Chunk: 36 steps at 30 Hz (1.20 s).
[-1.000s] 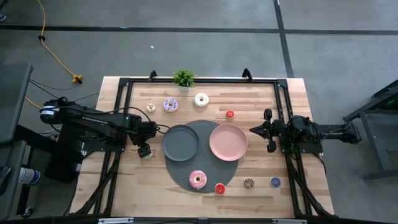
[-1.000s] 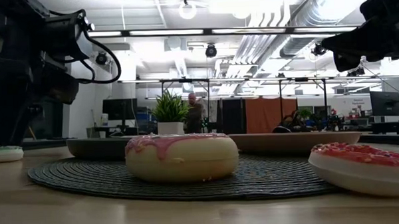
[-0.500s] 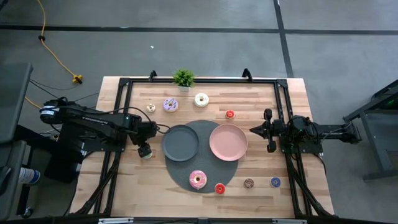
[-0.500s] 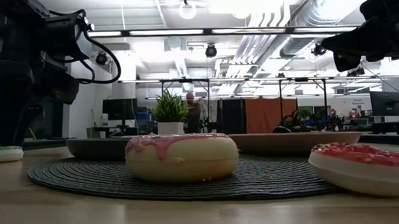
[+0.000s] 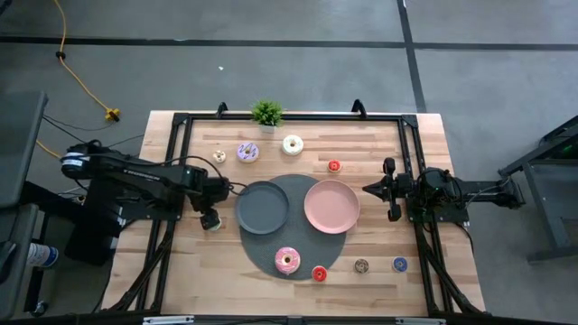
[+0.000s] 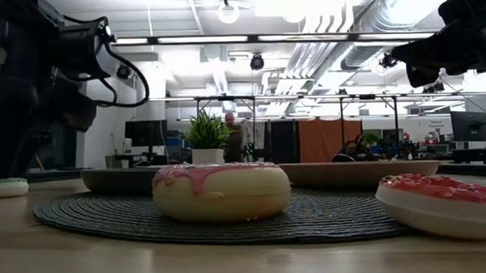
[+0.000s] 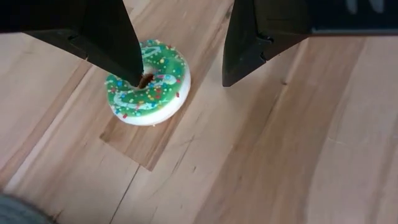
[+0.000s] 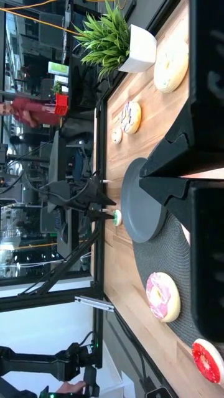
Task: Pick & Place donuts
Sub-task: Put the small green donut on the gray plate
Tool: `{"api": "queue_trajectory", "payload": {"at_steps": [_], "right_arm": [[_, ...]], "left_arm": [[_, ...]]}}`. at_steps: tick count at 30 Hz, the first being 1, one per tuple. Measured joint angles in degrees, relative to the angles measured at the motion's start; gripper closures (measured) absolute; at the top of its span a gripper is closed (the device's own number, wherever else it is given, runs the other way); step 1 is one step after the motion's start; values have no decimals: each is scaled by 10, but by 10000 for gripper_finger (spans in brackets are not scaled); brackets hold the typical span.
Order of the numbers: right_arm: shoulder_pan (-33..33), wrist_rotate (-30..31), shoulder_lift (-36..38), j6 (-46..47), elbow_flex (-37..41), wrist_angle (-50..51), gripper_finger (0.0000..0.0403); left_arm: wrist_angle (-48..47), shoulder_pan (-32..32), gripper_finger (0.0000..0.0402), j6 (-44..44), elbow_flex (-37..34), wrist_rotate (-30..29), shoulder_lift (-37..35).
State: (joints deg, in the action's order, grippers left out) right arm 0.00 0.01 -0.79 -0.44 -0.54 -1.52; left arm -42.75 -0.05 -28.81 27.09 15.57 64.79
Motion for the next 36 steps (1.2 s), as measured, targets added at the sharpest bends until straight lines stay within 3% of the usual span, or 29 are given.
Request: {"api": "queue_trajectory", "payload": {"at_steps": [14,36], "right_arm": [[0,0,0,0,0,0,402],[0,0,0,0,0,0,402]], "left_arm": [[6,0,197,1,2,2,26],[15,0,330,1,19,21,28]]}}
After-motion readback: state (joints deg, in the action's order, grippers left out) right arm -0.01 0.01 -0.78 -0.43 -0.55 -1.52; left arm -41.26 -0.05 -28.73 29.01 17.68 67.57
